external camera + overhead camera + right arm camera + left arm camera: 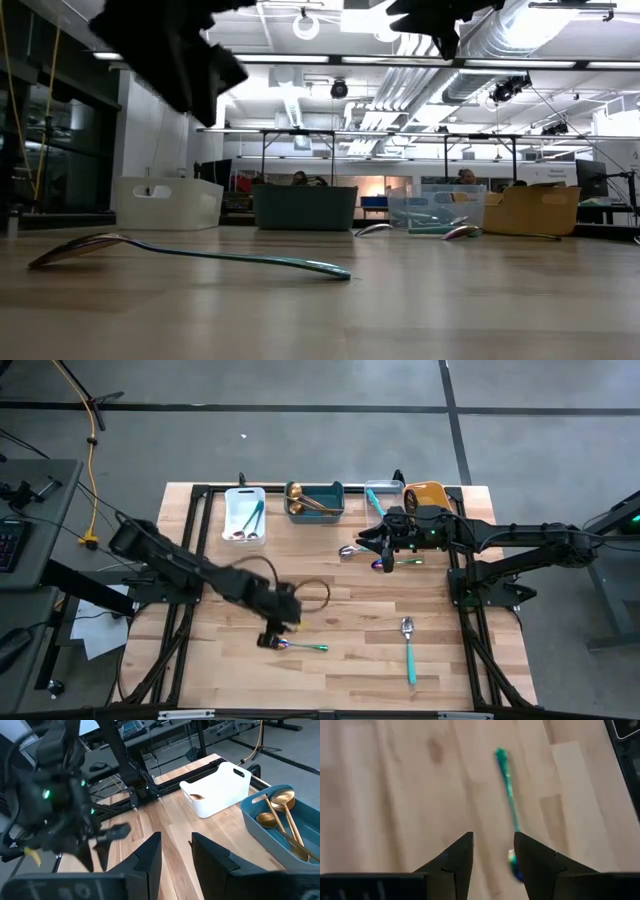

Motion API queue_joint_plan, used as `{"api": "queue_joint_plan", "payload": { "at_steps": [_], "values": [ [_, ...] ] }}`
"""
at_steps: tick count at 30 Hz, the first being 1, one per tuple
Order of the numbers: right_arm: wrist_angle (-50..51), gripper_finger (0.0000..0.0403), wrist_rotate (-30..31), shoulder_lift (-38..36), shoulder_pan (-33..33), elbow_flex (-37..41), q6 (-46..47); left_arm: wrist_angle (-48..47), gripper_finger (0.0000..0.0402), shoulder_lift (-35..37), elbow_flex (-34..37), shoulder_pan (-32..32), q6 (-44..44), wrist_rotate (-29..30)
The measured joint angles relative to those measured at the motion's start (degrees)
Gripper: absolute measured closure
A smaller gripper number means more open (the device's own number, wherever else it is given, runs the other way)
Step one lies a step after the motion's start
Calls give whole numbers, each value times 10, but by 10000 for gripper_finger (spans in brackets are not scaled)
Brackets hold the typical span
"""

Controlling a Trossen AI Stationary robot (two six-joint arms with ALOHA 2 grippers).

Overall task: Sort silverware by color (type)
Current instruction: Put the green spoon into the white bin

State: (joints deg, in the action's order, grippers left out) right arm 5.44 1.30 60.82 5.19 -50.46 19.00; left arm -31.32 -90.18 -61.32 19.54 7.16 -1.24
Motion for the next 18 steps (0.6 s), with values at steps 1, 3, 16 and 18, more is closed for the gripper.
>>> {"api": "queue_joint_plan", "payload": {
  "at_steps": [1,3,16,18],
  "values": [
    [2,302,0,0,0,0,0,7,268,-13,0,8,22,0],
    [5,302,0,0,0,0,0,28,268,-38,0,22,64,-1],
    [70,302,1,0,0,0,0,102,268,-129,0,61,182,4],
    [79,302,1,0,0,0,0,103,268,-137,-1,65,183,5]
  ]
}}
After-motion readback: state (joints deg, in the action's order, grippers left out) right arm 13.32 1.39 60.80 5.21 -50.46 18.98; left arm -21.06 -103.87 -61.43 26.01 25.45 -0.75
